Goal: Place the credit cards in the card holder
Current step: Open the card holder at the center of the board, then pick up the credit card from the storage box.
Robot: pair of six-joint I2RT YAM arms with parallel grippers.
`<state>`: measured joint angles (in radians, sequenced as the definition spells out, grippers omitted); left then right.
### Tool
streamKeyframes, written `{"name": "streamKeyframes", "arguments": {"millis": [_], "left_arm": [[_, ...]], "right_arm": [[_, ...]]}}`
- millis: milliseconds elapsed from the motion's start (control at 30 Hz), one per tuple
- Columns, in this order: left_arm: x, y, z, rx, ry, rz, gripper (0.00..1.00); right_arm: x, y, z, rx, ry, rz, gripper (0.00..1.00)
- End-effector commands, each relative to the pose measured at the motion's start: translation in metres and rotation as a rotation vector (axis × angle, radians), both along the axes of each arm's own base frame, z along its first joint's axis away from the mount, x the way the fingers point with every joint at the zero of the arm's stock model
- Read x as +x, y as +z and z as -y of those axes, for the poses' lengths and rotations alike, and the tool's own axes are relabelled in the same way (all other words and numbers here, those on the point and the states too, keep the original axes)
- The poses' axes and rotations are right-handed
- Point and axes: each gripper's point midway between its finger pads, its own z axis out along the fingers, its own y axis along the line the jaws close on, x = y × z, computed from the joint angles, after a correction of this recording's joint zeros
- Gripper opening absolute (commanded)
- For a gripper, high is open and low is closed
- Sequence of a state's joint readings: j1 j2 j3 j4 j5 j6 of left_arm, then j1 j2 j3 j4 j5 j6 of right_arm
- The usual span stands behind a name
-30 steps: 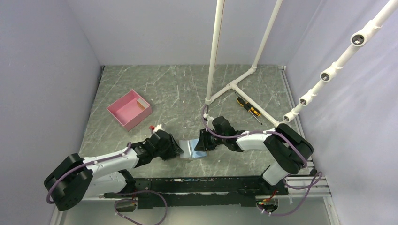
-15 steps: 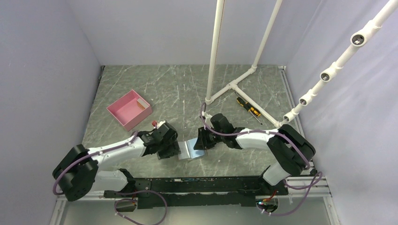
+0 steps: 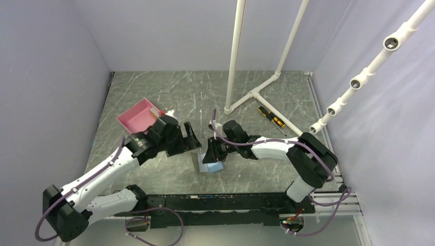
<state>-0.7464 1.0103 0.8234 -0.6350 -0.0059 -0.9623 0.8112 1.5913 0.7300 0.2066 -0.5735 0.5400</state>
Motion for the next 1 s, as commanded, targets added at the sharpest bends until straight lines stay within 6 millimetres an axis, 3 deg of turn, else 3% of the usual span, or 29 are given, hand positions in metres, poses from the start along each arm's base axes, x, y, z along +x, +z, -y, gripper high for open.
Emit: {"name": "streamKeyframes", "arguments": {"millis": [0, 200, 367, 467, 633, 833, 967], "left_arm": [[0.018, 0.041, -0.031, 0.039, -0.003, 0.06, 0.95], [0.073, 0.077, -0.099, 0.113, 0.112, 0.147, 0.96], [0.134, 0.076, -0.159, 0.102, 0.247, 0.162, 0.92], [0.168, 0.055, -0.186, 0.145, 0.302, 0.113, 0.88], [0.208, 0.03, -0.202, 0.123, 0.359, 0.059, 0.78], [0.226, 0.009, -0.211, -0.059, 0.433, 0.08, 0.83], [0.231, -0.007, -0.212, -0.172, 0.466, 0.077, 0.74]], "right_arm": [[-0.015, 0.012, -0.027, 0.08, 0.091, -0.009, 0.24], [-0.025, -0.023, -0.04, 0.072, 0.087, -0.087, 0.18], [-0.019, -0.056, -0.036, 0.01, 0.054, -0.106, 0.17], [-0.019, -0.042, -0.037, 0.017, 0.078, -0.083, 0.18], [-0.01, -0.003, -0.033, 0.014, 0.073, 0.027, 0.24], [-0.004, 0.034, -0.025, 0.034, 0.052, 0.116, 0.27], [-0.003, 0.044, -0.022, 0.063, 0.037, 0.122, 0.27]]}}
